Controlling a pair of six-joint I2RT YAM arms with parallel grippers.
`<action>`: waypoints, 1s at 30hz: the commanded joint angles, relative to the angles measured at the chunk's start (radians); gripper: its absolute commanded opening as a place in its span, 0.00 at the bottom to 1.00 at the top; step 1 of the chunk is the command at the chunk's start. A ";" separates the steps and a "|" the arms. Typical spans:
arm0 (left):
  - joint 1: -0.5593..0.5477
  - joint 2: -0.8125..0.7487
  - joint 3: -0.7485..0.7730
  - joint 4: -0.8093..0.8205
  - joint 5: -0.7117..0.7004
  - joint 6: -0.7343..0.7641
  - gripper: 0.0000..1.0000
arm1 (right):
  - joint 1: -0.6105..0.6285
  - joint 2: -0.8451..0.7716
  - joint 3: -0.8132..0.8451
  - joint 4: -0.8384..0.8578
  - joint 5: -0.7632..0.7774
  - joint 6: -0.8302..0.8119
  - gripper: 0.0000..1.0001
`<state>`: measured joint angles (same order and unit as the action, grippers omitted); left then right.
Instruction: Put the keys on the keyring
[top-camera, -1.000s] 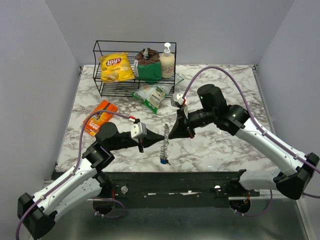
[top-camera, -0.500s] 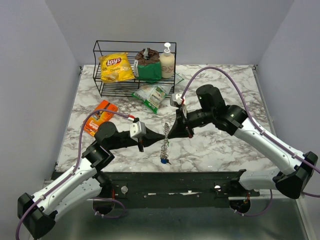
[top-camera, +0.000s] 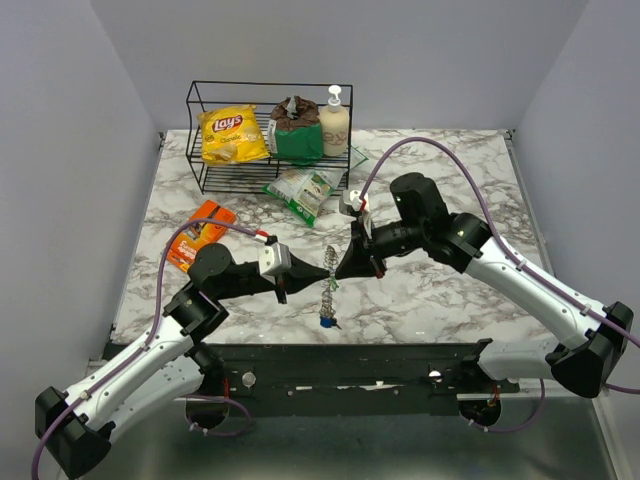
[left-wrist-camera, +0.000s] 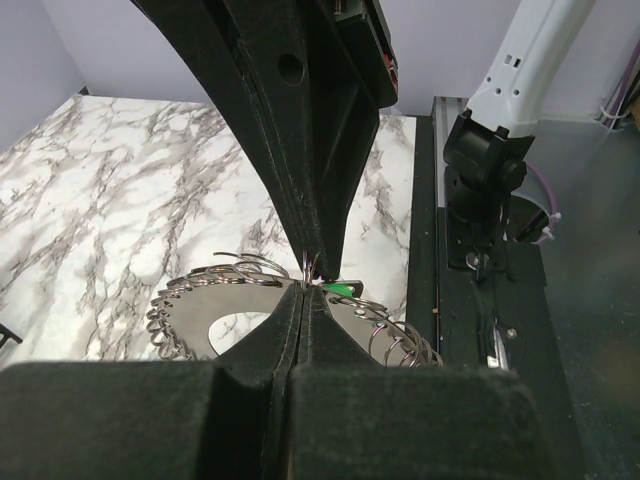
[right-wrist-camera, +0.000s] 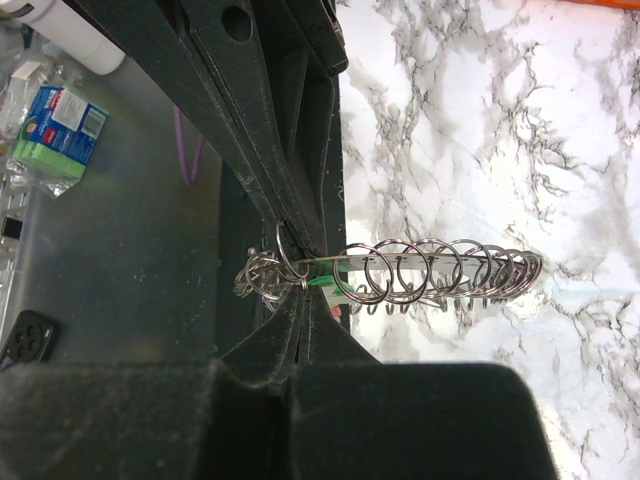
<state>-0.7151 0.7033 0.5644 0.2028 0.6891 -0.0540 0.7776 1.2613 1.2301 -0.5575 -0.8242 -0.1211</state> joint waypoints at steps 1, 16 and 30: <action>0.002 -0.024 0.020 0.087 0.018 -0.020 0.00 | -0.001 -0.013 -0.017 0.030 0.019 0.011 0.01; 0.000 -0.019 -0.006 0.185 0.017 -0.069 0.00 | -0.001 -0.046 -0.026 0.027 0.056 0.026 0.26; 0.002 -0.028 -0.009 0.185 0.009 -0.063 0.00 | -0.001 -0.192 -0.026 -0.018 0.194 0.006 0.81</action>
<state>-0.7136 0.6971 0.5518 0.3206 0.6918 -0.1165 0.7769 1.1374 1.2045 -0.5549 -0.7094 -0.0978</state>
